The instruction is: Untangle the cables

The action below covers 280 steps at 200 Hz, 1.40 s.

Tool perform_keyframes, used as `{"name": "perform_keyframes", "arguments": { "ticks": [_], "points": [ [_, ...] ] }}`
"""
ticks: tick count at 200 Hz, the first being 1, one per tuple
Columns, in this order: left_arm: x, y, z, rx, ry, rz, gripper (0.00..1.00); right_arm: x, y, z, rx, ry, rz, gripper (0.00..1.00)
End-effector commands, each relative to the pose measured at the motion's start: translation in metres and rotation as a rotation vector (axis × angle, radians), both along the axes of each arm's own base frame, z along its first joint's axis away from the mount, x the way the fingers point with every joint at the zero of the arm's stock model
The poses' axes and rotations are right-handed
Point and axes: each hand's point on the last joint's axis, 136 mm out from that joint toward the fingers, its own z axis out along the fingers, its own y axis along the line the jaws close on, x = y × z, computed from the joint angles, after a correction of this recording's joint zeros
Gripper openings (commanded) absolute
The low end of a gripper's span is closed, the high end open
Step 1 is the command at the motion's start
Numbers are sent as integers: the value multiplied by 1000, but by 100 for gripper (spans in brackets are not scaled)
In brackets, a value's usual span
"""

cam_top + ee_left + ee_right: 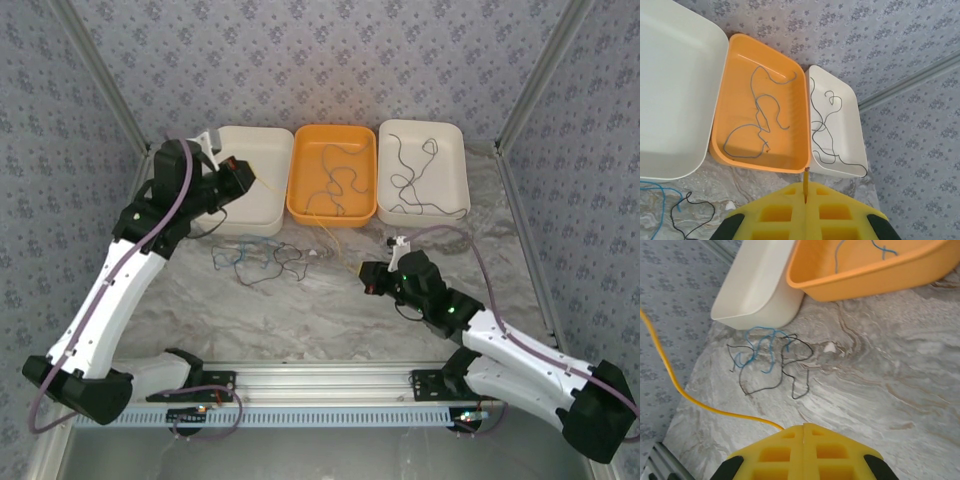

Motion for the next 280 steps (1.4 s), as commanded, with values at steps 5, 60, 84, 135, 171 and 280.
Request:
{"name": "perform_keyframes", "arguments": {
  "ticks": [5,60,84,135,171,280],
  "points": [
    [-7,15,24,-8,-50,10,0,-6,-14,-17,-45,43,-38,0],
    [-1,29,26,-28,-49,39,0,-16,-14,-27,-66,78,-17,0],
    [0,34,30,-33,-51,48,0,-20,-16,-32,-70,80,-25,0],
    [0,40,29,-35,-47,62,0,-19,-19,-25,-23,55,-49,0],
    [1,48,29,-33,-41,85,0,-16,-23,-14,26,18,-85,0],
    [92,97,-23,48,6,253,0,55,81,101,122,-91,24,0]
  ]
}}
